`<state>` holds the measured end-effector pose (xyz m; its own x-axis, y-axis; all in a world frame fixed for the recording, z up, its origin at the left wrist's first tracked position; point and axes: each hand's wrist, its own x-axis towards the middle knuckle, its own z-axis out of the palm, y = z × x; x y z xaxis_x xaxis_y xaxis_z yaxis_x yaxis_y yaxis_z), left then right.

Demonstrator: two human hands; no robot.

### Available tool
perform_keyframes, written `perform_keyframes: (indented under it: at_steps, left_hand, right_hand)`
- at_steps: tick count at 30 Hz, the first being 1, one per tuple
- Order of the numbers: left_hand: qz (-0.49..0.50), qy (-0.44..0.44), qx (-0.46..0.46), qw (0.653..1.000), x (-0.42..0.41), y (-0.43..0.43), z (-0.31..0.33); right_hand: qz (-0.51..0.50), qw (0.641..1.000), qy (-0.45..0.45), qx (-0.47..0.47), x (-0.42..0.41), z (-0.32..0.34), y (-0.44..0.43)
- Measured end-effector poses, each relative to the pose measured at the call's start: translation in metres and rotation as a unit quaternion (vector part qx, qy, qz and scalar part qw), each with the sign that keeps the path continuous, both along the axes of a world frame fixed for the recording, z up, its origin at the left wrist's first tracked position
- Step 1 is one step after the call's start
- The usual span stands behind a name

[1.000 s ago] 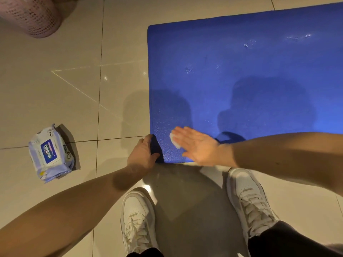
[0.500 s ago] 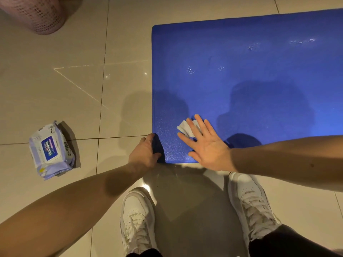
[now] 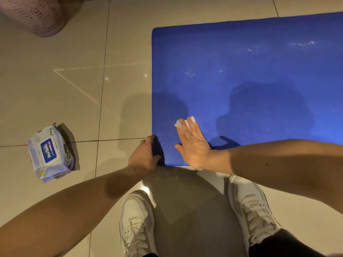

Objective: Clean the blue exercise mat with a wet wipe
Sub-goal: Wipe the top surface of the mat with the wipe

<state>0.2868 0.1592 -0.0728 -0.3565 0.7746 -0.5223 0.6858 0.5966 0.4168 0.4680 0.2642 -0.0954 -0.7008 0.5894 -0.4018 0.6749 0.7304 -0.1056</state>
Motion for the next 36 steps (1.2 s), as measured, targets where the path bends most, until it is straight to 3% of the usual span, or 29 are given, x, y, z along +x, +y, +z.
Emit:
perform_keyframes:
  at_steps: [6, 11, 14, 19, 21, 24, 29, 31, 33, 36]
  left_hand:
    - [0.008, -0.008, 0.007, 1.000, 0.001, 0.000, -0.002]
    - [0.005, -0.021, 0.004, 1.000, -0.004, 0.002, -0.003]
    - [-0.005, -0.018, -0.012, 1.000, -0.006, 0.004, -0.002]
    - [-0.022, -0.019, -0.029, 0.999, -0.011, 0.004, -0.006]
    - [-0.024, -0.023, -0.027, 0.999, -0.013, 0.005, -0.007]
    - [-0.028, -0.028, -0.019, 0.999, -0.012, 0.004, -0.007]
    - [-0.034, -0.044, -0.023, 0.998, -0.018, 0.002, -0.011]
    - [-0.048, -0.040, -0.051, 0.997, -0.020, 0.004, -0.006]
    - [-0.035, -0.046, -0.065, 0.996, -0.022, 0.013, -0.005]
    - [0.030, -0.069, -0.019, 0.997, -0.023, 0.035, -0.011]
  right_hand:
    - [0.155, 0.984, 0.069, -0.055, -0.012, -0.004, 0.000]
    - [0.229, 0.969, 0.096, -0.012, 0.005, -0.010, 0.042]
    - [0.141, 0.982, 0.128, 0.017, 0.016, -0.007, 0.075]
    - [-0.043, 0.992, 0.108, 0.043, -0.002, -0.005, 0.081]
    - [0.037, 0.991, 0.114, 0.067, -0.022, -0.013, 0.048]
    - [0.139, 0.986, 0.096, -0.006, -0.041, -0.010, 0.017]
    - [0.218, 0.969, 0.105, 0.040, -0.027, -0.010, 0.064]
    - [0.201, 0.971, 0.100, 0.075, -0.023, -0.011, 0.094]
    - [0.124, 0.985, 0.100, 0.071, -0.021, -0.009, 0.122]
    - [-0.005, 0.996, 0.077, 0.048, -0.026, -0.005, 0.143]
